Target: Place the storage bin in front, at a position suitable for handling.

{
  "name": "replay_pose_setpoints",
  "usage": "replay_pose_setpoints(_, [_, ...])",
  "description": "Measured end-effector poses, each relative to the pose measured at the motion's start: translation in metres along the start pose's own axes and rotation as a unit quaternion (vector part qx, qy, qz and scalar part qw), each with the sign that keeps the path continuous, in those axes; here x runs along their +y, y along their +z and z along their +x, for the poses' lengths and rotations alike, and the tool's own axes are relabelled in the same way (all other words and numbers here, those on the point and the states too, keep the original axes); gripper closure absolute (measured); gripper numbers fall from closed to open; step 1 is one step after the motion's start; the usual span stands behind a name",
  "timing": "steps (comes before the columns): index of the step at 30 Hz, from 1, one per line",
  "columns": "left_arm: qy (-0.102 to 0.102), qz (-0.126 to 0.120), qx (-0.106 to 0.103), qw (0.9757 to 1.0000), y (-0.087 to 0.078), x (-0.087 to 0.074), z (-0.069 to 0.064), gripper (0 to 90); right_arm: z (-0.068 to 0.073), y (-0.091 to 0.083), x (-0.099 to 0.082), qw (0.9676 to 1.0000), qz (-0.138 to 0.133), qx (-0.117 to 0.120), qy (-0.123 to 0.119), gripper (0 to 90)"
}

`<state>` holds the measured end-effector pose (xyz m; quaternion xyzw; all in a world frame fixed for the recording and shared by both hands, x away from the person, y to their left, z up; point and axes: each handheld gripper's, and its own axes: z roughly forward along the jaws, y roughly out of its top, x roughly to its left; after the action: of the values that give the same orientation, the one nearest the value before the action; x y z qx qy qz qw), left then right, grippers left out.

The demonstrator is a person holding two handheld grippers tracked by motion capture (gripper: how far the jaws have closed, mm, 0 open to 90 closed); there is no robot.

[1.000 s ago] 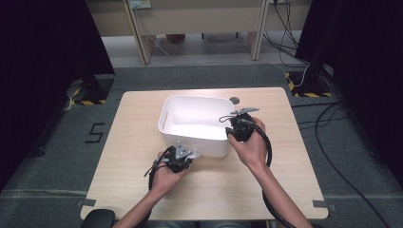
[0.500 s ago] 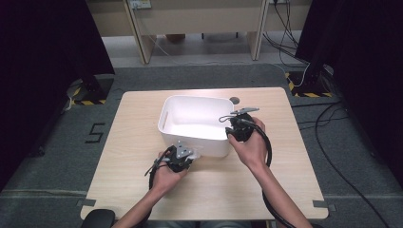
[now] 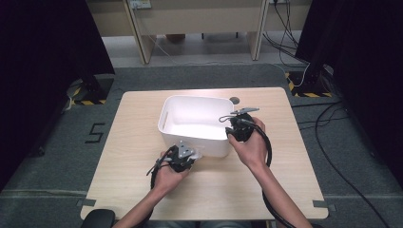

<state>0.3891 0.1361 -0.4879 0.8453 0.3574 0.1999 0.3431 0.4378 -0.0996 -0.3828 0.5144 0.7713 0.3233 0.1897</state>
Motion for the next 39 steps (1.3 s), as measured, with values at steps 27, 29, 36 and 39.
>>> replay_pose_setpoints(27, [0.0,-0.029,-0.003,0.9996,-0.014,0.012,-0.004,79.7,0.0,0.0,0.0,1.0,-0.001,0.0,0.0,67.8])
replay_pose_setpoints(29, [0.001,-0.028,-0.003,0.9996,-0.016,0.013,-0.004,79.6,0.0,0.0,0.0,1.0,-0.001,0.0,0.0,67.8])
replay_pose_setpoints(36, [0.001,-0.035,-0.002,0.9994,-0.02,0.015,-0.004,79.6,0.0,0.0,0.0,1.0,-0.001,0.0,0.0,67.8])
replay_pose_setpoints(39, [0.001,-0.039,-0.003,0.9992,-0.022,0.017,-0.003,79.7,0.0,0.0,0.0,1.0,-0.002,0.0,-0.001,67.8])
